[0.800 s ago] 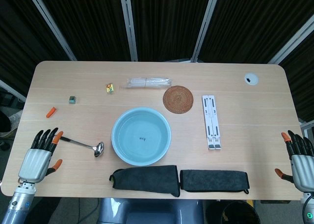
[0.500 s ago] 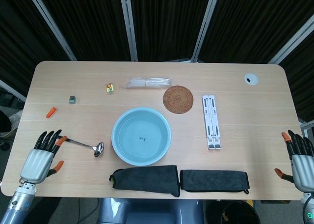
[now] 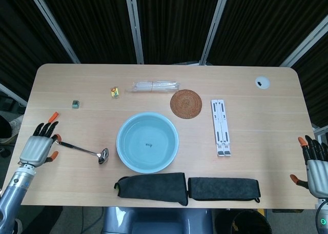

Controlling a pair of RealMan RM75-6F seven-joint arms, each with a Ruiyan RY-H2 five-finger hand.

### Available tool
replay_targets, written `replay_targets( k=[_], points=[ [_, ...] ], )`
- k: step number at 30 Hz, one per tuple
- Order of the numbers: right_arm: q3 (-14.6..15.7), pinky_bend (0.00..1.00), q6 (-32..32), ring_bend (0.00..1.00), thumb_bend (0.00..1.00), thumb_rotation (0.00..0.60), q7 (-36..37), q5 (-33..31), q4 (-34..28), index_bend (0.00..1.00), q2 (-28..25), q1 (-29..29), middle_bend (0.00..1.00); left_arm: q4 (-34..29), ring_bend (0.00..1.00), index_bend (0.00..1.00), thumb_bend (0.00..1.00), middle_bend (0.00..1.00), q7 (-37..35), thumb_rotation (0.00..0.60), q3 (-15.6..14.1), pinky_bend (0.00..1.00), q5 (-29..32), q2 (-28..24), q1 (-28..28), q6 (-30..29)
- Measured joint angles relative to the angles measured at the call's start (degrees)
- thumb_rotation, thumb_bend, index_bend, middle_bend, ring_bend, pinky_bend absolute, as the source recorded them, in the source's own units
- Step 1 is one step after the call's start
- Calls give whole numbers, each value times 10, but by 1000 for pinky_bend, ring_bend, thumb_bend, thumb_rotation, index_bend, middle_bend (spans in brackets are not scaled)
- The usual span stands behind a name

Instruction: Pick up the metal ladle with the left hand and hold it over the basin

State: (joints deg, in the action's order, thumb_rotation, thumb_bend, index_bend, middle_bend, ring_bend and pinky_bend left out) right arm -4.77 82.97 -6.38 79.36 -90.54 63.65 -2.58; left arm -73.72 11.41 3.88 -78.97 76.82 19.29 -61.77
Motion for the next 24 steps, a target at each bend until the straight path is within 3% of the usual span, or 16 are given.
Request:
replay_targets(
  k=[13, 24],
  points=[
    [-8, 0, 1, 0, 0, 600, 1, -19, 8, 0, -1, 3, 0, 116, 0, 472, 326, 0, -33, 600, -8, 0, -4, 92, 47, 51],
    [-11, 0, 6, 0, 0, 600, 8, -22, 8, 0, -7, 7, 0, 154, 0, 469, 327, 0, -17, 600, -23, 0, -6, 119, 48, 50]
  ],
)
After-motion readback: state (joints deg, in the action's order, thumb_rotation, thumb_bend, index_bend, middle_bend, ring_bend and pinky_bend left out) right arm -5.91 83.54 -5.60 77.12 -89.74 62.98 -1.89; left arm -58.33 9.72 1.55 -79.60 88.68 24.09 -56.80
